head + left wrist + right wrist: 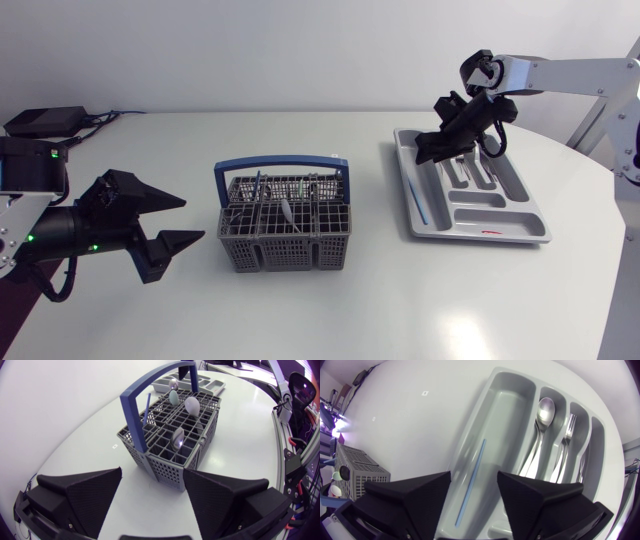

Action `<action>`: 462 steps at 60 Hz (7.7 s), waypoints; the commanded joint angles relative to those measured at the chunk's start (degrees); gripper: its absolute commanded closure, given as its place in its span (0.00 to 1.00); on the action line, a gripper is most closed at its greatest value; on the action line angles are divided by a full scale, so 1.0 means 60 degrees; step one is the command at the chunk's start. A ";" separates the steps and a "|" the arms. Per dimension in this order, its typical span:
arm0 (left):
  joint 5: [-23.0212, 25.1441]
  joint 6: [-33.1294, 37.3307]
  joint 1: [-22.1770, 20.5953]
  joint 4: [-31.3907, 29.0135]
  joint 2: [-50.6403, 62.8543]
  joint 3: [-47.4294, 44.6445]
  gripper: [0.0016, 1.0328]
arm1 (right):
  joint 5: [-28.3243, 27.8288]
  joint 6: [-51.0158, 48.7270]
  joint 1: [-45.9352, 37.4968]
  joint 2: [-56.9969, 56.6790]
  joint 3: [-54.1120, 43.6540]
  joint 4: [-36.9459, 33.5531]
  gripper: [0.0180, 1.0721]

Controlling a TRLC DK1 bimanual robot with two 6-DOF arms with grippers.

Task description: Unload the cutlery basket into the drawer organizer.

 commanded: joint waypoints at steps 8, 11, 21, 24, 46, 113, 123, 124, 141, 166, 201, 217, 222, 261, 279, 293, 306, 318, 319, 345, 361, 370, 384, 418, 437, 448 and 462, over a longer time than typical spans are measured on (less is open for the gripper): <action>0.0005 0.0190 0.0127 -0.0263 -0.0765 -0.0263 0.09 | -0.0791 0.0045 0.0005 -0.2572 -0.1838 0.1414 0.04; 0.0005 0.0190 0.0083 -0.0351 -0.1000 -0.0278 0.09 | -0.0835 -0.0072 0.0034 -0.3305 -0.2511 0.1853 0.04; -0.0215 0.0146 -0.0489 -0.0526 -0.1820 -0.0424 0.09 | -0.1465 -0.0820 0.0166 -0.5180 -0.4679 0.2659 0.04; -0.0567 0.0117 -0.0811 -0.0512 -0.1908 -0.0439 0.09 | -0.1436 -0.0937 0.0283 -0.5795 -0.5500 0.3142 0.04; -0.5430 -0.1157 -0.4605 0.0748 -0.1879 -0.0659 0.13 | -0.0557 -0.1127 0.1441 -0.8344 -0.8869 0.4402 0.04; -0.7759 -0.2241 -0.5982 0.2037 0.0934 0.0235 0.62 | -0.0205 -0.0761 0.2056 -0.9296 -0.9865 0.4768 0.04; -0.7862 -0.2256 -0.6099 0.2242 0.1212 0.0235 0.69 | -0.0205 -0.0732 0.2085 -0.9310 -0.9924 0.4797 0.05; -0.7876 -0.2256 -0.6114 0.2271 0.1241 0.0235 0.70 | -0.0205 -0.0732 0.2085 -0.9310 -0.9924 0.4797 0.05; -0.7935 -0.2241 -0.6304 0.2564 0.1388 0.0147 0.77 | -0.0205 -0.0732 0.2085 -0.9515 -1.0055 0.4797 0.05; -0.7993 -0.2139 -0.6348 0.2330 0.0128 -0.0058 0.79 | -0.0205 -0.0732 0.2100 -0.9633 -1.0143 0.4797 0.05; -0.8228 -0.1714 -0.6787 0.1832 -0.1439 -0.0600 0.76 | 0.0000 -0.0600 0.2466 -0.9882 -1.0319 0.4797 0.05; -0.8228 -0.2153 -0.6656 0.2037 -0.0707 -0.0761 0.41 | 0.0058 -0.0629 0.2495 -1.0028 -1.0583 0.4915 0.05; -0.8228 -0.2139 -0.6626 0.2066 -0.0590 -0.0776 0.35 | 0.0058 -0.0629 0.2495 -1.0072 -1.0597 0.4915 0.05; -0.8242 -0.2183 -0.6421 0.2652 0.0524 -0.0629 0.40 | -0.0044 -0.0702 0.2393 -1.0219 -1.0978 0.5193 0.05; -0.8242 -0.2183 -0.6304 0.2755 0.0524 -0.0556 0.60 | -0.0059 -0.0732 0.2393 -1.0204 -1.0920 0.5208 0.05; -0.8242 -0.2183 -0.6275 0.2945 0.0773 -0.0527 0.62 | -0.0059 -0.0732 0.2407 -1.0175 -1.0949 0.5237 0.05; -0.8242 -0.2168 -0.6231 0.3062 0.0934 -0.0454 0.69 | -0.0059 -0.0732 0.2407 -1.0204 -1.1022 0.5237 0.05; -0.8242 -0.2139 -0.6172 0.3106 0.0978 -0.0439 0.74 | -0.0059 -0.0732 0.2407 -1.0204 -1.0993 0.5237 0.05; -0.8242 -0.2153 -0.6172 0.3106 0.0978 -0.0439 0.75 | -0.0059 -0.0732 0.2407 -1.0204 -1.0993 0.5237 0.05; -0.7876 -0.2183 -0.6187 0.2740 0.0949 -0.0292 0.92 | -0.0044 -0.0702 0.2407 -1.0160 -1.1081 0.5325 0.05; -0.7818 -0.2168 -0.6172 0.2711 0.0656 -0.0307 0.96 | -0.0044 -0.0688 0.2407 -1.0160 -1.1066 0.5354 0.05; -0.7730 -0.2139 -0.6187 0.2579 0.0260 -0.0410 0.96 | -0.0044 -0.0688 0.2407 -1.0131 -1.1081 0.5383 0.05; -0.7627 -0.1948 -0.6011 0.3077 -0.0179 -0.1039 0.96 | -0.0044 -0.0688 0.2407 -1.0116 -1.1183 0.5442 0.05; -0.7525 -0.1523 -0.6172 0.3473 -0.2113 -0.1552 0.96 | -0.0029 -0.0658 0.2466 -1.0233 -1.1359 0.5530 0.05; -0.7539 -0.1025 -0.6304 0.3561 -0.2875 -0.1596 0.96 | -0.0029 -0.0629 0.2510 -1.0321 -1.1286 0.5427 0.05; -0.7539 -0.0835 -0.6289 0.3546 -0.3138 -0.1567 0.96 | -0.0015 -0.0600 0.2612 -1.0482 -1.1301 0.5413 0.05; -0.7539 -0.0645 -0.6289 0.3209 -0.3387 -0.1142 0.96 | -0.0044 -0.0570 0.2876 -1.0892 -1.1286 0.5237 0.05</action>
